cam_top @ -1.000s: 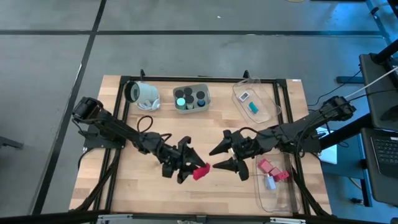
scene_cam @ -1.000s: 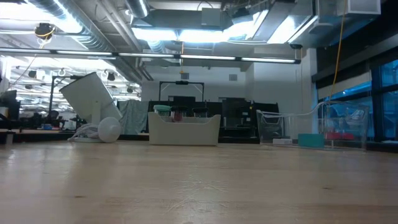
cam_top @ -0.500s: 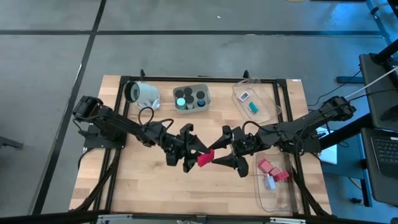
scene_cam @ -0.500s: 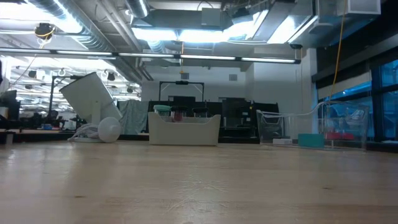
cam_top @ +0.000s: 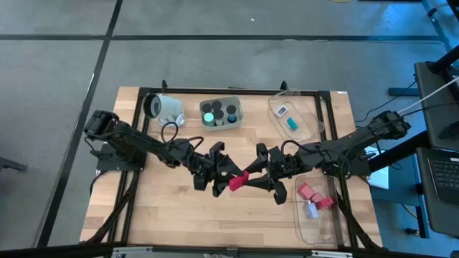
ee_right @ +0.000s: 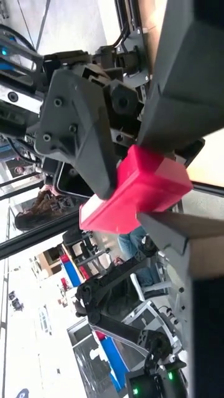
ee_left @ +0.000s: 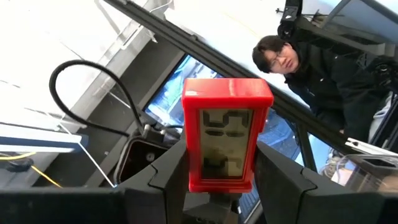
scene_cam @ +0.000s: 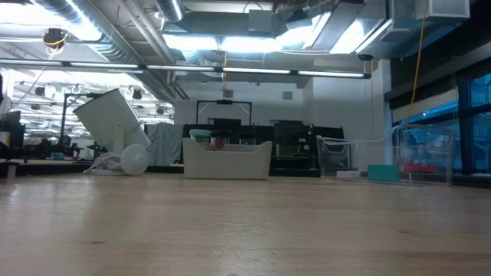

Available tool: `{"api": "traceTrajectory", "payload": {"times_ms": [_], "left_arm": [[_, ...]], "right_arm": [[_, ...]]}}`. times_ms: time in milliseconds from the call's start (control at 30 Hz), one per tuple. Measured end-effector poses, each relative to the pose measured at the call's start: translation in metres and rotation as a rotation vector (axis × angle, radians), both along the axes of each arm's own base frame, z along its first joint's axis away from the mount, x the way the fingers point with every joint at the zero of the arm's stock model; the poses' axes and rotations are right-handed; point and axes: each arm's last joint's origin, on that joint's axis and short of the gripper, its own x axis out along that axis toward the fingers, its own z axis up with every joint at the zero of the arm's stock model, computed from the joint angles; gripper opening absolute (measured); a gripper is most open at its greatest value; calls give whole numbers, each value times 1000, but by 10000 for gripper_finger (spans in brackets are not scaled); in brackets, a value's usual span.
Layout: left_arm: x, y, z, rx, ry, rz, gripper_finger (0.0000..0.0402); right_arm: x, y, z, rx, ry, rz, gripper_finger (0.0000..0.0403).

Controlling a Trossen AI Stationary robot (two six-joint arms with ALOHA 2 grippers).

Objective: Pick & Place Office items
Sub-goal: Put the red digital clock into the top transparent bin

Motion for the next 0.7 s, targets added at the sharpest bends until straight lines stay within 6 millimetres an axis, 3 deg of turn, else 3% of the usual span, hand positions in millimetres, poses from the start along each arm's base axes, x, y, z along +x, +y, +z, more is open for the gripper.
{"api": "traceTrajectory", "payload": {"times_ms": [233,700], "left_arm": [[0,2,0,44,-16,-17,150],[2,6,-1,21,1,13,194]], "right_arm": [[0,1,0,-1,-4,9,77],[0,0,0,-38,-14,21,72]]}}
